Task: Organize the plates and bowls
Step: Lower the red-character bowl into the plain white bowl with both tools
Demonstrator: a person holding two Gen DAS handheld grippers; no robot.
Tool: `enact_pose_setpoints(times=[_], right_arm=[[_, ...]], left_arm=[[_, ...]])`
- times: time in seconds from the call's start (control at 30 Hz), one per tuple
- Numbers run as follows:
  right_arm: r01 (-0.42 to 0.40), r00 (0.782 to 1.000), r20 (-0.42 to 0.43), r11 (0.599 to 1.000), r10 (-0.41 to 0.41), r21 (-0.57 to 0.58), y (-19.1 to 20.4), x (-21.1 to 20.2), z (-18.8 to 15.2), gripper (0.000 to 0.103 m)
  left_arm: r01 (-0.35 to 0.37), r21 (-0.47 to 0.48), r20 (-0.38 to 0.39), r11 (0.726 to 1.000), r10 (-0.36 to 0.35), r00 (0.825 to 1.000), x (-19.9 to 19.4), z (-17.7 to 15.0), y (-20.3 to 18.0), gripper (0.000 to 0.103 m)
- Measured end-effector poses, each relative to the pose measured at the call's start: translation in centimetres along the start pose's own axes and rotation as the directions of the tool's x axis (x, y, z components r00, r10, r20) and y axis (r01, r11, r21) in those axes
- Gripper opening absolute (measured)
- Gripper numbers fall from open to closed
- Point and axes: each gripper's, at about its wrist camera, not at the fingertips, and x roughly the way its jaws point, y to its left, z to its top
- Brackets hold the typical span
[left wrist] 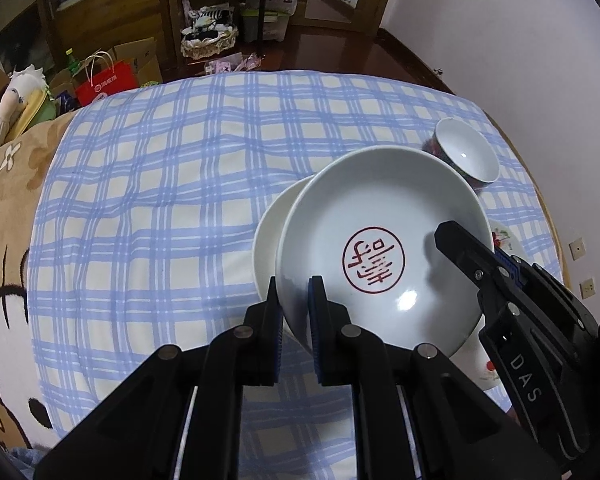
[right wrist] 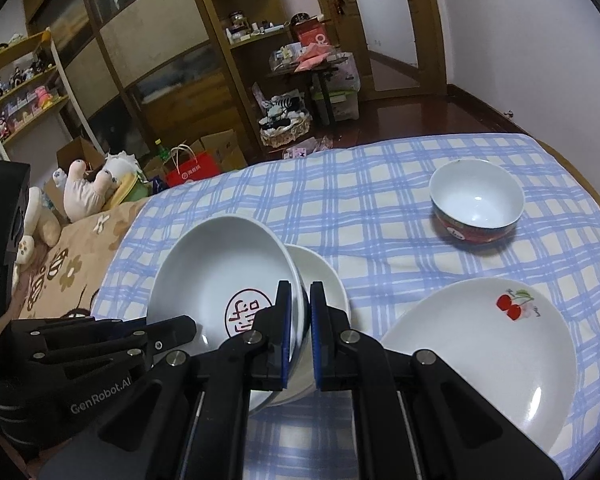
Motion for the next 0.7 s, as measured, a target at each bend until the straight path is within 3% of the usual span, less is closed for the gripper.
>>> enact_pose_setpoints(times=[0.7], right_arm=[[0.008, 0.999, -0.046, 1.000, -0.008, -0.010, -0.2, 2.2, -0.6, 0.010]], left_arm=[[-0.018, -0.038, -0.057, 0.999, 0.016, 0.998, 2.1, -0.3, 0.3, 0.012]])
